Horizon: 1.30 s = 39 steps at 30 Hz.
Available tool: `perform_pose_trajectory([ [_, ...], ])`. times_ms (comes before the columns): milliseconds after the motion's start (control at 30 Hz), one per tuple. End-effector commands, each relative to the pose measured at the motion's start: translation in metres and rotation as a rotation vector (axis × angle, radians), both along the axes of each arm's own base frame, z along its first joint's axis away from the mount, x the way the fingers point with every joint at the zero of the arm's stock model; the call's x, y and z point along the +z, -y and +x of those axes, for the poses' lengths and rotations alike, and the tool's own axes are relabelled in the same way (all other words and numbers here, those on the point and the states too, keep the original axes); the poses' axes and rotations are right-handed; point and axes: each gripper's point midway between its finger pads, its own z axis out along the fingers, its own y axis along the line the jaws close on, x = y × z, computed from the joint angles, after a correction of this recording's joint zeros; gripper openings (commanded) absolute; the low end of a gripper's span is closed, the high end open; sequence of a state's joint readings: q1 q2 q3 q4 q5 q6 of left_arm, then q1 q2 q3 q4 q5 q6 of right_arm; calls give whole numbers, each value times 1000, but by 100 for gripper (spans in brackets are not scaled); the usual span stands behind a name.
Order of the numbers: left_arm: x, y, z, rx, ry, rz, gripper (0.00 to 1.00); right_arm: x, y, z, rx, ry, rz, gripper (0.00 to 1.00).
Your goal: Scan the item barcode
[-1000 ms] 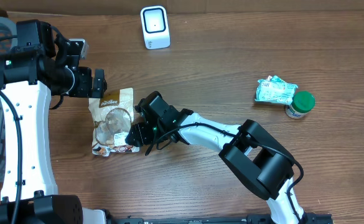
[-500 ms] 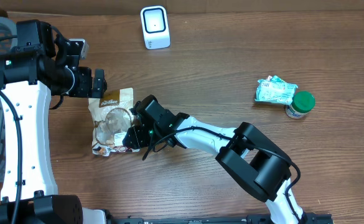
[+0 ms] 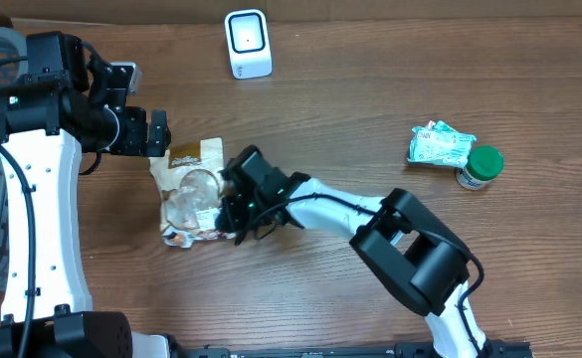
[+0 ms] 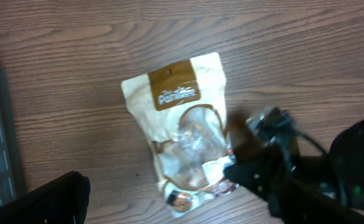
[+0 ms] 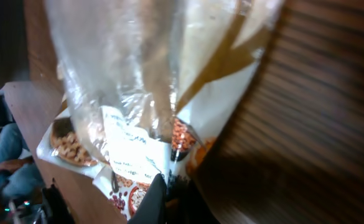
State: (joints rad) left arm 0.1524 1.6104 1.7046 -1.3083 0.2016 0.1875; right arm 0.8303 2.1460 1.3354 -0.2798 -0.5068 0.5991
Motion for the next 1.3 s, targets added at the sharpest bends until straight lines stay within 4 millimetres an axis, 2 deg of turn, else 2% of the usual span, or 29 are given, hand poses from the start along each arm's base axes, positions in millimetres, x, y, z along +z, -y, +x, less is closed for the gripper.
perform_pose_trajectory([
  [0, 10, 1, 2, -20, 37, 12, 100, 24, 22, 16, -35, 7, -4, 4],
  [100, 10, 1, 2, -19, 37, 12, 100, 44, 50, 22, -28, 24, -33, 4],
  [233, 10, 1, 2, -20, 37, 12, 99, 67, 84, 23, 104, 136, -64, 5],
  [267, 10, 1, 2, -19, 37, 12, 100, 70, 90, 23, 153, 174, -68, 8],
  [333, 10, 1, 2, -20, 37, 12, 100, 73, 105, 25, 222, 229, -94, 20],
  [400, 10, 1, 2, -19, 37, 12, 99, 69, 122, 32, 204, 238, -153, 42],
  [533, 10, 1, 2, -19, 36, 12, 100, 71, 143, 47, 140, 217, -196, 55],
  [600, 10, 1, 2, -19, 37, 12, 100, 80, 147, 57, 75, 194, -192, 55],
  [733, 10, 1, 2, -19, 37, 12, 99, 103, 130, 65, 7, 161, -96, 51],
  [933, 10, 1, 2, -20, 37, 12, 99, 109, 85, 60, -102, 123, -21, 43],
  [1033, 10, 1, 2, -19, 36, 12, 100, 102, 61, 53, -170, 136, -49, 37],
  [1267, 10, 1, 2, -19, 37, 12, 100, 67, 16, 26, -175, 119, -84, 37],
])
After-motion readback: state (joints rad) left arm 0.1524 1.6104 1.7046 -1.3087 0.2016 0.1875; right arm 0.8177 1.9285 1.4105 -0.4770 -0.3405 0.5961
